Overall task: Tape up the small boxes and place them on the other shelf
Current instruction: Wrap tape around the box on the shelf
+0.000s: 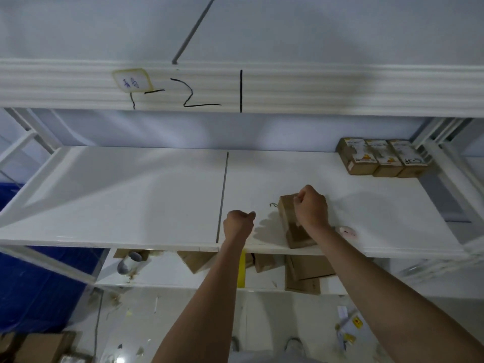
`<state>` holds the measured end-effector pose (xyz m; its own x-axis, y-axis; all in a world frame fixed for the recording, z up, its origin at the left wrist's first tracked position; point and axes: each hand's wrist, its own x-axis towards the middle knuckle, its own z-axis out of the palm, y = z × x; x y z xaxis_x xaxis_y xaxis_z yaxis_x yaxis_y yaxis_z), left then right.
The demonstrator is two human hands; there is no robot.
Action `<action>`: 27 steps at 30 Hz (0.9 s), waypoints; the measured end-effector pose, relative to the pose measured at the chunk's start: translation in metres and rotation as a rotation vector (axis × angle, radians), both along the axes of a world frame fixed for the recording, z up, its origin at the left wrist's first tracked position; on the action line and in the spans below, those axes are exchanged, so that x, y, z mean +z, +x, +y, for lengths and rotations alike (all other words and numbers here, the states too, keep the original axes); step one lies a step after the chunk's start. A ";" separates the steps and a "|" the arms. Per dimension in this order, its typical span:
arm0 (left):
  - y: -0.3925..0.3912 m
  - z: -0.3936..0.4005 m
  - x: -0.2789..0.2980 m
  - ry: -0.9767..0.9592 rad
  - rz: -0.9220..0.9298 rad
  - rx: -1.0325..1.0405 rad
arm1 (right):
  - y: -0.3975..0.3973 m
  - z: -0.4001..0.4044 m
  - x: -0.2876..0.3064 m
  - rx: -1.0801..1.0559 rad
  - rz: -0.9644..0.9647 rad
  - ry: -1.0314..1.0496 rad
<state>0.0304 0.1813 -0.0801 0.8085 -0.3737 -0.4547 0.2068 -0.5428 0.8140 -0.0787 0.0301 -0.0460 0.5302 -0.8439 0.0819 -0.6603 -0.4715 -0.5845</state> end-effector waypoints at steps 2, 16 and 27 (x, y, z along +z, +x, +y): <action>-0.009 -0.014 -0.001 -0.072 0.120 0.023 | -0.014 -0.014 -0.002 -0.041 0.053 0.041; -0.051 -0.054 -0.004 -0.315 0.644 0.168 | -0.048 -0.034 -0.021 -0.005 0.154 0.455; -0.053 -0.062 -0.011 -0.343 0.622 0.318 | -0.048 -0.037 -0.022 -0.007 0.136 0.481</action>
<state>-0.0230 0.1190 -0.0911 0.5343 -0.3683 -0.7608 0.7841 -0.1202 0.6089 -0.1269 -0.0066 -0.0682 0.5035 -0.7724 -0.3873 -0.7478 -0.1650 -0.6431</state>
